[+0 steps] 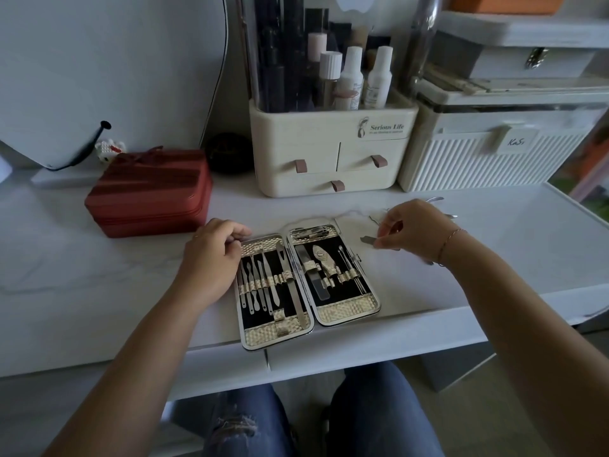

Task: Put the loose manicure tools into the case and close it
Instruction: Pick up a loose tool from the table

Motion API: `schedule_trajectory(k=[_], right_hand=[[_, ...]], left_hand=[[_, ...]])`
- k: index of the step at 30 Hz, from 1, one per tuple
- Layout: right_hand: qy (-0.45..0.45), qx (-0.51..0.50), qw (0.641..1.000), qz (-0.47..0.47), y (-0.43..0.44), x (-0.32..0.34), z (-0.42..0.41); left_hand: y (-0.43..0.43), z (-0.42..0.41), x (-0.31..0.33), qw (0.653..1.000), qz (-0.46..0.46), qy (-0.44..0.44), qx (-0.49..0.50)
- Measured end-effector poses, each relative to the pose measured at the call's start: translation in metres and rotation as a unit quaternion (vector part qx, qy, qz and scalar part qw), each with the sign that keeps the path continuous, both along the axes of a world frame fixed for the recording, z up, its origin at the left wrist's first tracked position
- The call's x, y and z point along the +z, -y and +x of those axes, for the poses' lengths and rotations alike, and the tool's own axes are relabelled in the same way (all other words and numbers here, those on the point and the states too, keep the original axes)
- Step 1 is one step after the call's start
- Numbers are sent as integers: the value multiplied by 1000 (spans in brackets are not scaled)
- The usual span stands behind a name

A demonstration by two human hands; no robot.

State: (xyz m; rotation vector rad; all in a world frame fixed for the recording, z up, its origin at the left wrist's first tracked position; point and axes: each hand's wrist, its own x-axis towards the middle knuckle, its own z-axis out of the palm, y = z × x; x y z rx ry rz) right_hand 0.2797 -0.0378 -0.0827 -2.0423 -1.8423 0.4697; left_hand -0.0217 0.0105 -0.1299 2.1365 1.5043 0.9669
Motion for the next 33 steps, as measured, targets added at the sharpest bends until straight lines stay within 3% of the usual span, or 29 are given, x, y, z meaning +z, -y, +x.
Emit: schedule_trajectory(k=[5, 9, 14, 33], right_hand=[[-35, 3, 999, 26, 1, 1, -4], [-134, 46, 987, 75, 1, 9, -28], [-244, 128, 961, -6, -14, 12, -84], [-293, 30, 952, -78, -57, 1, -112]], left_hand=[[0, 1, 0, 1000, -3, 5, -1], [1, 1, 1, 1000, -5, 9, -1], [2, 1, 2, 1000, -10, 15, 2], [6, 0, 8, 1000, -23, 10, 12]])
